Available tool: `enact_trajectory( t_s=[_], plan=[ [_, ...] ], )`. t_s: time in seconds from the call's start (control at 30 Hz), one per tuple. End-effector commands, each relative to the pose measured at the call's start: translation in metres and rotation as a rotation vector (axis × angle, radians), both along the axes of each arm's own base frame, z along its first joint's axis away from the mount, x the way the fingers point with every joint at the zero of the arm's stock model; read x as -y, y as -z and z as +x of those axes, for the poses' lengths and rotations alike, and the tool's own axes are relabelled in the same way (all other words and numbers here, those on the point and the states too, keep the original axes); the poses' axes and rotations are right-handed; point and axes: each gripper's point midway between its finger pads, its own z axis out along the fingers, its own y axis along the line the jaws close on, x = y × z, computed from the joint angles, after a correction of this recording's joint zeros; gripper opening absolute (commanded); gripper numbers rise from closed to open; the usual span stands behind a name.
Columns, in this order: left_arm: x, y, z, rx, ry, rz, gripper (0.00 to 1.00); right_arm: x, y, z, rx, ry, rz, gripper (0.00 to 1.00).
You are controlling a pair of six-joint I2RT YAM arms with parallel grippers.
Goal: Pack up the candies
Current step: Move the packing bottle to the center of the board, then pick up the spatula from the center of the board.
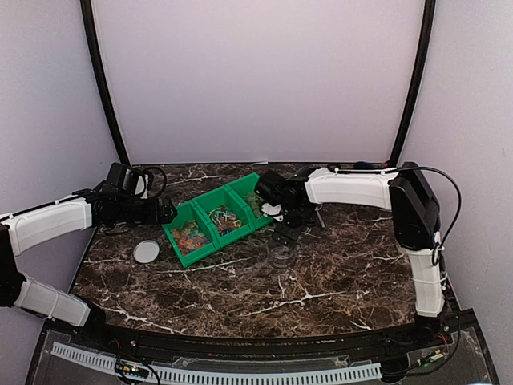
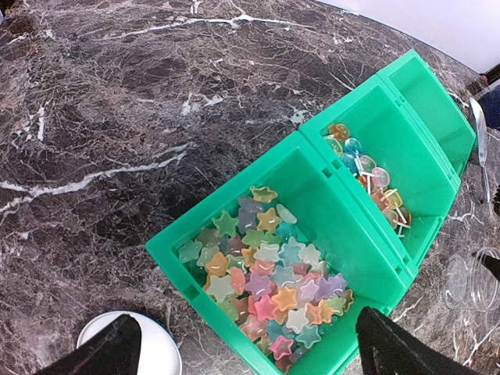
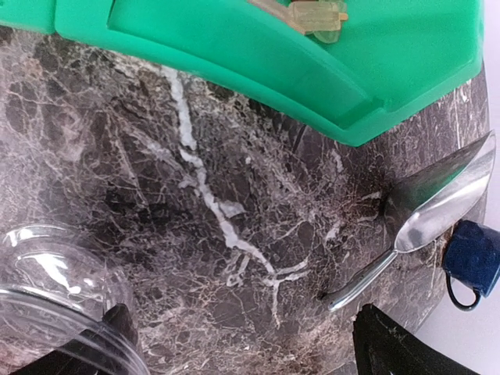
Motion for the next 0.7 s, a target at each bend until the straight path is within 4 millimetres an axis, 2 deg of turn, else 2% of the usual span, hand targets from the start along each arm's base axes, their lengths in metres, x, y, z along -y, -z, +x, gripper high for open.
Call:
enact_trajectory(
  t_s=[0.0, 0.1, 0.2, 0.3, 0.37, 0.5, 0.53, 0.67],
  plan=[
    [-0.003, -0.001, -0.003, 0.009, -0.007, -0.008, 0.99, -0.010, -0.053, 0.011, 0.082, 0.021, 0.158, 0.98],
    [-0.003, -0.002, -0.003, 0.011, -0.009, -0.007, 0.99, -0.007, -0.075, 0.019, 0.111, 0.054, 0.244, 0.98],
    [-0.003, -0.003, -0.003, 0.014, -0.008, -0.005, 0.99, 0.005, -0.095, 0.033, 0.172, 0.125, 0.329, 0.98],
    [-0.004, -0.003, -0.003, 0.016, -0.011, -0.005, 0.99, 0.024, -0.104, 0.046, 0.219, 0.221, 0.415, 0.98],
    [-0.004, -0.004, -0.003, 0.019, -0.010, -0.007, 0.99, 0.038, -0.103, 0.052, 0.233, 0.288, 0.477, 0.98],
    [-0.003, -0.004, -0.003, 0.020, -0.008, -0.007, 0.99, 0.073, -0.088, 0.061, 0.263, 0.439, 0.569, 0.98],
    [-0.003, -0.005, -0.003, 0.021, -0.009, -0.008, 0.99, 0.078, -0.084, 0.062, 0.266, 0.465, 0.591, 1.00],
    [-0.002, -0.004, -0.002, 0.019, -0.004, -0.012, 0.99, 0.085, -0.062, 0.062, 0.267, 0.504, 0.606, 0.94]
  ],
)
